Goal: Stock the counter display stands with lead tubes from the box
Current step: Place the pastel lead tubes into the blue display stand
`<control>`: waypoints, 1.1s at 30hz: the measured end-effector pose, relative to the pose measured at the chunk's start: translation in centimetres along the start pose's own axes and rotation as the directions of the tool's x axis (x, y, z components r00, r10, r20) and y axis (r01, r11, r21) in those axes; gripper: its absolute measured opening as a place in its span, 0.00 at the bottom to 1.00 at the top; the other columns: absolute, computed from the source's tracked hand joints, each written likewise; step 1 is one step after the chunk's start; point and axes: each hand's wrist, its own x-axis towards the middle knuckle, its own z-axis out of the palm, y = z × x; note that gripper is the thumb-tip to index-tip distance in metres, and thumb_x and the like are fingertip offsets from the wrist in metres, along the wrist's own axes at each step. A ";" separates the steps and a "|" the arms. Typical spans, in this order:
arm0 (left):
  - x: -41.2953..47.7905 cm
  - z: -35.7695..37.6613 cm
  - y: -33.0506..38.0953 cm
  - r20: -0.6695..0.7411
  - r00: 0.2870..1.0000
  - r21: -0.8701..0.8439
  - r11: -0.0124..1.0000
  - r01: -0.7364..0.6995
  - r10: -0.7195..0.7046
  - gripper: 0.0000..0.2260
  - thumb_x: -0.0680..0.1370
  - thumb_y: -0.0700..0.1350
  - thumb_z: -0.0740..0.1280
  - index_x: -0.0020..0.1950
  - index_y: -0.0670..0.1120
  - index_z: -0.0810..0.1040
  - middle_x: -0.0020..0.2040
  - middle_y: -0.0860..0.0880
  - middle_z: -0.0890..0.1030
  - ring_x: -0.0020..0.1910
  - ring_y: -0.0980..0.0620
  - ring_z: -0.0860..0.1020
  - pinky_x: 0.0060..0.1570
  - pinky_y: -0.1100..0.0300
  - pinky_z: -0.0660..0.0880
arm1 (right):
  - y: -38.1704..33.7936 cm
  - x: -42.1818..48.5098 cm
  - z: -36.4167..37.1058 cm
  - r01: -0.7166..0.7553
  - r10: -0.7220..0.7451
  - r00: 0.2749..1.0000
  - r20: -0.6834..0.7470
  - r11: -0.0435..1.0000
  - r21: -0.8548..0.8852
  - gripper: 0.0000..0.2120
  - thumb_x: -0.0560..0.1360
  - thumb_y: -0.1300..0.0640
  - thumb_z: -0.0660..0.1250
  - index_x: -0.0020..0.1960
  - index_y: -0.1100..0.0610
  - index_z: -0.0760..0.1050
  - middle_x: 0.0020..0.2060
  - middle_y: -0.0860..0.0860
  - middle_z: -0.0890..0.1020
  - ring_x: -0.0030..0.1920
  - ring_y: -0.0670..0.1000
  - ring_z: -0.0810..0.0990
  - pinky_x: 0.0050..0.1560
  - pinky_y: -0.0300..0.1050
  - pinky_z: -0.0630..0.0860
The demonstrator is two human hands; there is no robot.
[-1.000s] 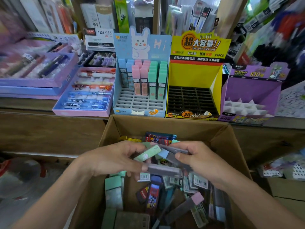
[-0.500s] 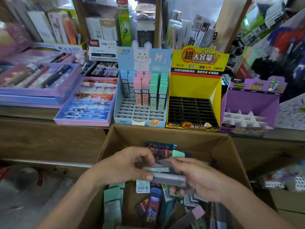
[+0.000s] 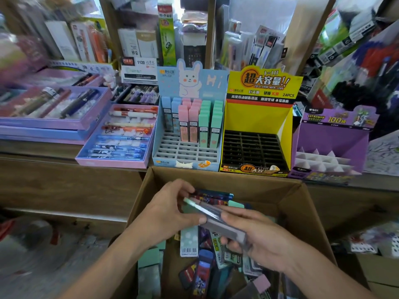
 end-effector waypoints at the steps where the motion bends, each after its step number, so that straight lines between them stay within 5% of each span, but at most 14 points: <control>1: -0.2 0.0 0.1 -0.040 0.997 -0.035 0.998 0.059 -0.061 0.28 0.63 0.63 0.80 0.57 0.64 0.71 0.52 0.61 0.77 0.51 0.64 0.76 0.42 0.70 0.73 | 0.0 0.1 0.0 0.013 -0.012 1.000 -0.008 0.999 0.036 0.14 0.74 0.62 0.75 0.60 0.57 0.85 0.47 0.63 0.86 0.36 0.55 0.82 0.28 0.40 0.78; 4: -1.0 0.3 0.9 -0.049 0.974 -0.244 0.948 0.203 -0.221 0.33 0.65 0.61 0.81 0.62 0.58 0.66 0.52 0.57 0.78 0.46 0.62 0.81 0.38 0.69 0.77 | -0.1 0.0 0.4 0.065 -0.064 0.998 -0.008 0.995 0.078 0.16 0.73 0.61 0.75 0.60 0.58 0.85 0.47 0.62 0.85 0.35 0.54 0.81 0.27 0.39 0.76; 8: -2.1 1.1 2.9 0.310 0.892 -0.594 0.666 0.451 -0.328 0.35 0.61 0.62 0.81 0.64 0.51 0.76 0.50 0.51 0.88 0.48 0.55 0.87 0.50 0.55 0.84 | -0.5 -0.6 1.7 0.146 -0.149 0.989 0.016 0.984 0.104 0.15 0.72 0.59 0.73 0.58 0.57 0.86 0.45 0.61 0.85 0.33 0.53 0.80 0.25 0.38 0.75; 11: -2.2 2.3 3.9 0.482 0.836 -0.684 0.485 0.545 -0.261 0.28 0.70 0.58 0.78 0.64 0.43 0.80 0.45 0.47 0.87 0.51 0.47 0.85 0.63 0.46 0.80 | -0.6 -1.3 2.8 0.199 -0.201 0.977 0.067 0.979 0.037 0.14 0.74 0.57 0.71 0.58 0.52 0.86 0.45 0.58 0.87 0.34 0.51 0.81 0.28 0.38 0.76; 15: -1.7 3.1 4.3 0.412 0.875 -0.818 0.319 0.478 -0.255 0.22 0.74 0.52 0.75 0.62 0.40 0.80 0.39 0.44 0.85 0.36 0.51 0.83 0.43 0.52 0.80 | -0.1 -1.1 3.7 0.261 -0.261 0.965 0.018 0.965 -0.027 0.16 0.76 0.57 0.69 0.62 0.52 0.84 0.51 0.59 0.88 0.42 0.55 0.87 0.38 0.46 0.82; 18: -1.4 3.0 3.8 0.394 0.878 -0.844 0.270 0.463 -0.272 0.22 0.73 0.50 0.75 0.65 0.43 0.80 0.54 0.41 0.87 0.51 0.45 0.87 0.50 0.49 0.82 | 0.0 -0.4 3.8 0.270 -0.271 0.962 -0.037 0.963 -0.018 0.13 0.81 0.59 0.66 0.64 0.56 0.82 0.55 0.59 0.87 0.55 0.59 0.87 0.54 0.55 0.82; 22: -1.4 2.5 3.6 0.370 0.889 -0.869 0.239 0.434 -0.268 0.22 0.74 0.51 0.74 0.65 0.43 0.79 0.57 0.39 0.86 0.54 0.42 0.86 0.47 0.50 0.82 | 0.0 0.4 4.0 0.279 -0.278 0.952 -0.130 0.960 -0.006 0.12 0.80 0.59 0.67 0.61 0.61 0.82 0.51 0.61 0.87 0.52 0.61 0.87 0.48 0.51 0.82; 26: -1.1 1.1 3.0 0.264 0.929 -0.902 0.274 0.334 -0.261 0.17 0.77 0.47 0.71 0.62 0.40 0.83 0.57 0.37 0.85 0.58 0.38 0.84 0.61 0.44 0.78 | -0.6 0.8 3.2 0.321 -0.291 0.936 -0.196 0.936 0.143 0.16 0.72 0.59 0.71 0.57 0.68 0.82 0.43 0.62 0.86 0.41 0.58 0.84 0.44 0.49 0.79; 29: -0.9 -0.7 2.6 0.201 0.949 -0.909 0.315 0.274 -0.244 0.13 0.79 0.43 0.68 0.59 0.35 0.82 0.55 0.34 0.85 0.55 0.38 0.85 0.56 0.46 0.81 | -1.4 0.5 2.3 0.312 -0.274 0.946 -0.174 0.914 0.259 0.18 0.68 0.61 0.72 0.55 0.68 0.84 0.37 0.62 0.83 0.34 0.54 0.80 0.35 0.46 0.77; 33: -0.6 -2.5 1.9 0.132 0.971 -0.891 0.404 0.204 -0.199 0.13 0.77 0.45 0.70 0.54 0.36 0.83 0.44 0.36 0.84 0.40 0.41 0.83 0.41 0.51 0.80 | -1.9 0.1 1.6 0.315 -0.311 0.949 -0.059 0.916 0.249 0.16 0.70 0.68 0.69 0.56 0.67 0.84 0.46 0.67 0.84 0.36 0.56 0.83 0.32 0.43 0.81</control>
